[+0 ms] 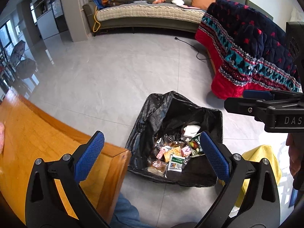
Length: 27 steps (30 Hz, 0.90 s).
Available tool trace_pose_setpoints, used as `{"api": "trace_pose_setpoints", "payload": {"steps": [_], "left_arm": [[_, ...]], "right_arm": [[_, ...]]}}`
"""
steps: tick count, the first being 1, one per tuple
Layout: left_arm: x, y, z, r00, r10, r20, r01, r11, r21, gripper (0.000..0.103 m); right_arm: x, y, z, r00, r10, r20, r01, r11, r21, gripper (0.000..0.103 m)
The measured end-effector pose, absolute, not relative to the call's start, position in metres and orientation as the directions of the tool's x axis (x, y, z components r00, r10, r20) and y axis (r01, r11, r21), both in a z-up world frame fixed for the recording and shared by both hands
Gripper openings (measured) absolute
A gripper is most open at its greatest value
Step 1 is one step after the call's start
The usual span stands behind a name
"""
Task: Collect trash
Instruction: 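Move both open grippers back over the table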
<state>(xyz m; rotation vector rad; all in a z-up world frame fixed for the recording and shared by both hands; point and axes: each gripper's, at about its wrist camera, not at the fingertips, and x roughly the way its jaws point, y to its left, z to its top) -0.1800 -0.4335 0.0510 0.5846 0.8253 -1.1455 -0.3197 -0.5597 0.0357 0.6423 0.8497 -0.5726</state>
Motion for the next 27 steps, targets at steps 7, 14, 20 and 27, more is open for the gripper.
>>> {"api": "trace_pose_setpoints", "payload": {"steps": [7, 14, 20, 27], "left_arm": [[-0.14, -0.385, 0.052, 0.208, -0.545, -0.812, 0.899, 0.433, -0.061, 0.097], [-0.102, -0.322, 0.056, 0.295, -0.526, -0.798, 0.821, 0.566, -0.07, 0.097], [-0.055, -0.254, 0.058, 0.387, -0.463, -0.798, 0.699, 0.711, -0.074, 0.097], [0.002, -0.186, 0.064, 0.479, -0.348, -0.805, 0.547, 0.836, -0.036, 0.097]], "right_arm": [[-0.269, -0.518, 0.046, 0.552, -0.145, -0.821, 0.587, 0.767, 0.259, 0.08], [-0.206, -0.462, 0.05, 0.571, -0.04, -0.82, 0.443, 0.856, 0.266, 0.08], [-0.136, -0.407, 0.052, 0.571, 0.042, -0.82, 0.295, 0.921, 0.253, 0.08], [-0.049, -0.361, 0.059, 0.561, 0.154, -0.814, 0.182, 0.936, 0.303, 0.08]]}}
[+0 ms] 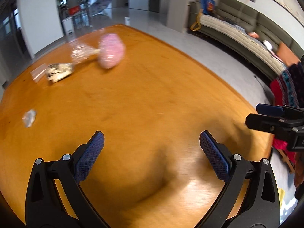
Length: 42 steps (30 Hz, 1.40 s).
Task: Collect trash
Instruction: 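Move both open grippers back over the table, then grasp the black-white snack packet with the left gripper while the right grasps the pink-filled plastic bag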
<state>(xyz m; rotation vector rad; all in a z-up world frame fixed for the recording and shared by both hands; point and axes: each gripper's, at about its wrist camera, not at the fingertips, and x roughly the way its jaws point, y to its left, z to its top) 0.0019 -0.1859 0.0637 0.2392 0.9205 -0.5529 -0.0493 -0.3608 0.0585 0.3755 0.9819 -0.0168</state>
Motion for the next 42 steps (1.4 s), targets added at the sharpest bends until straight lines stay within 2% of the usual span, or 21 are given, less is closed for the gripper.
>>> {"api": "trace_pose_setpoints", "payload": {"steps": [11, 21, 23, 25, 27, 28, 32, 33, 34, 39, 40, 41, 42], "left_arm": [[0.11, -0.116, 0.054, 0.52, -0.195, -0.832, 0.361, 0.933, 0.007, 0.097], [0.189, -0.113, 0.049, 0.529, -0.12, -0.84, 0.302, 0.952, 0.054, 0.097], [0.199, -0.114, 0.047, 0.535, -0.103, -0.838, 0.297, 0.952, 0.072, 0.097], [0.212, -0.116, 0.043, 0.542, -0.086, -0.836, 0.293, 0.952, 0.092, 0.097], [0.223, -0.118, 0.04, 0.54, -0.079, -0.838, 0.291, 0.952, 0.098, 0.097], [0.226, -0.119, 0.038, 0.539, -0.071, -0.839, 0.284, 0.953, 0.102, 0.097], [0.239, -0.117, 0.029, 0.525, -0.073, -0.848, 0.27, 0.959, 0.084, 0.097], [0.241, -0.117, 0.027, 0.519, -0.077, -0.852, 0.263, 0.962, 0.074, 0.095], [0.242, -0.116, 0.024, 0.511, -0.095, -0.854, 0.256, 0.966, 0.045, 0.077], [0.236, -0.112, 0.025, 0.515, -0.144, -0.845, 0.222, 0.975, -0.031, 0.065], [0.23, -0.11, 0.029, 0.523, -0.151, -0.839, 0.213, 0.976, -0.043, 0.049], [0.227, -0.11, 0.032, 0.512, -0.164, -0.843, 0.215, 0.975, -0.059, 0.042], [0.225, -0.11, 0.031, 0.486, -0.192, -0.853, 0.224, 0.97, -0.091, 0.042]], "right_arm": [[0.095, -0.297, 0.065, 0.542, 0.216, -0.812, 0.092, 0.945, 0.313, 0.08], [0.197, -0.286, 0.049, 0.525, 0.143, -0.839, 0.123, 0.963, 0.241, 0.08], [0.207, -0.285, 0.04, 0.503, 0.126, -0.855, 0.123, 0.969, 0.215, 0.072], [0.213, -0.286, 0.028, 0.471, 0.163, -0.867, 0.108, 0.965, 0.24, 0.049], [0.209, -0.289, 0.026, 0.487, 0.15, -0.861, 0.101, 0.969, 0.226, 0.035], [0.208, -0.292, 0.027, 0.494, 0.158, -0.855, 0.095, 0.968, 0.234, 0.031], [0.193, -0.306, 0.031, 0.513, 0.167, -0.842, 0.107, 0.961, 0.255, 0.03], [0.186, -0.31, 0.032, 0.515, 0.168, -0.841, 0.107, 0.96, 0.258, 0.029], [0.184, -0.312, 0.032, 0.514, 0.176, -0.84, 0.104, 0.959, 0.265, 0.029], [0.158, -0.323, 0.036, 0.521, 0.188, -0.832, 0.089, 0.958, 0.272, 0.029], [0.154, -0.323, 0.038, 0.527, 0.18, -0.83, 0.089, 0.96, 0.265, 0.029], [0.15, -0.321, 0.039, 0.534, 0.171, -0.828, 0.089, 0.963, 0.256, 0.029], [0.14, -0.323, 0.041, 0.542, 0.167, -0.824, 0.089, 0.963, 0.253, 0.029]]}}
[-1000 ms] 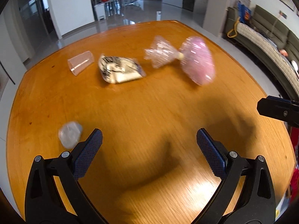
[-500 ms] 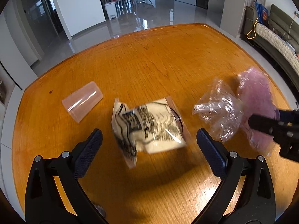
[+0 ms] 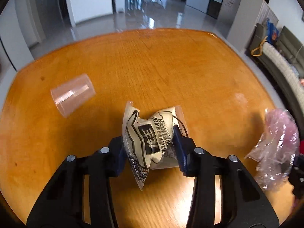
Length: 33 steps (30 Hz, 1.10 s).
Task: Collect trash
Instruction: 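Grasp the black-white snack packet with the left gripper while the right grasps the pink-filled plastic bag, then carry the snack packet and pink bag to the black trash bag and release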
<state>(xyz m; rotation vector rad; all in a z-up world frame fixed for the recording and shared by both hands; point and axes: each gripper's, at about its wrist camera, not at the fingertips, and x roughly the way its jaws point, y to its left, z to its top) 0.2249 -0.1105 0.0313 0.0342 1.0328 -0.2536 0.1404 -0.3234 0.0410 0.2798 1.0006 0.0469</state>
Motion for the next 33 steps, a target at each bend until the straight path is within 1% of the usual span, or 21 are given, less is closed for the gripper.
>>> {"api": "trace_pose_setpoints", "payload": {"steps": [1, 3, 9, 13, 18, 27, 33], "left_arm": [[0.219, -0.113, 0.031, 0.469, -0.212, -0.857, 0.242, 0.964, -0.106, 0.042], [0.206, -0.118, 0.029, 0.472, -0.195, -0.86, 0.263, 0.962, -0.074, 0.042], [0.169, -0.123, 0.032, 0.422, -0.277, -0.864, 0.271, 0.947, -0.171, 0.041], [0.13, -0.135, 0.037, 0.409, -0.339, -0.847, 0.331, 0.92, -0.209, 0.04], [0.086, -0.159, 0.052, 0.413, -0.382, -0.827, 0.416, 0.887, -0.202, 0.04], [0.008, -0.255, 0.074, 0.364, -0.487, -0.794, 0.62, 0.763, -0.183, 0.04], [-0.049, -0.324, 0.079, 0.291, -0.541, -0.789, 0.747, 0.644, -0.165, 0.04]], "right_arm": [[0.135, -0.324, 0.042, 0.545, 0.169, -0.821, 0.091, 0.962, 0.258, 0.029], [0.118, -0.33, 0.045, 0.552, 0.176, -0.815, 0.093, 0.958, 0.27, 0.029], [0.071, -0.347, 0.058, 0.577, 0.172, -0.799, 0.11, 0.952, 0.285, 0.029], [0.035, -0.36, 0.07, 0.606, 0.161, -0.779, 0.124, 0.948, 0.292, 0.029], [-0.015, -0.381, 0.078, 0.635, 0.143, -0.759, 0.16, 0.937, 0.31, 0.029], [-0.124, -0.443, 0.078, 0.672, 0.049, -0.739, 0.301, 0.894, 0.332, 0.029], [-0.2, -0.491, 0.077, 0.684, -0.041, -0.728, 0.413, 0.845, 0.34, 0.029]]}}
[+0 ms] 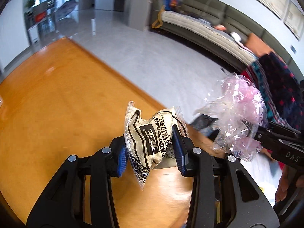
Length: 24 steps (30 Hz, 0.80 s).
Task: Collect trash
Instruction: 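Carry the snack packet and pink bag to the black trash bag and release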
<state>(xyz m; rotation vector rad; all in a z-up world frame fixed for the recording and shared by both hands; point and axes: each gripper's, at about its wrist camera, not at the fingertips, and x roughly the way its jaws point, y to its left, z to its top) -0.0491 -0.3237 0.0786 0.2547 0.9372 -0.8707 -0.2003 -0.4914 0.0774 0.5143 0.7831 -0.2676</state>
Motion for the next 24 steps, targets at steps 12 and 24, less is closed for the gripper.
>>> {"api": "trace_pose_setpoints", "payload": {"steps": [12, 24], "left_arm": [[-0.187, -0.436, 0.044, 0.103, -0.525, -0.845, 0.941, 0.327, -0.089, 0.04], [-0.227, -0.465, 0.029, 0.213, -0.503, -0.837, 0.955, 0.29, 0.069, 0.097]], "right_arm": [[-0.332, -0.571, 0.041, 0.597, -0.218, -0.772, 0.66, 0.681, 0.317, 0.029], [-0.374, -0.608, 0.006, 0.436, -0.338, -0.834, 0.809, 0.553, 0.198, 0.08]]}}
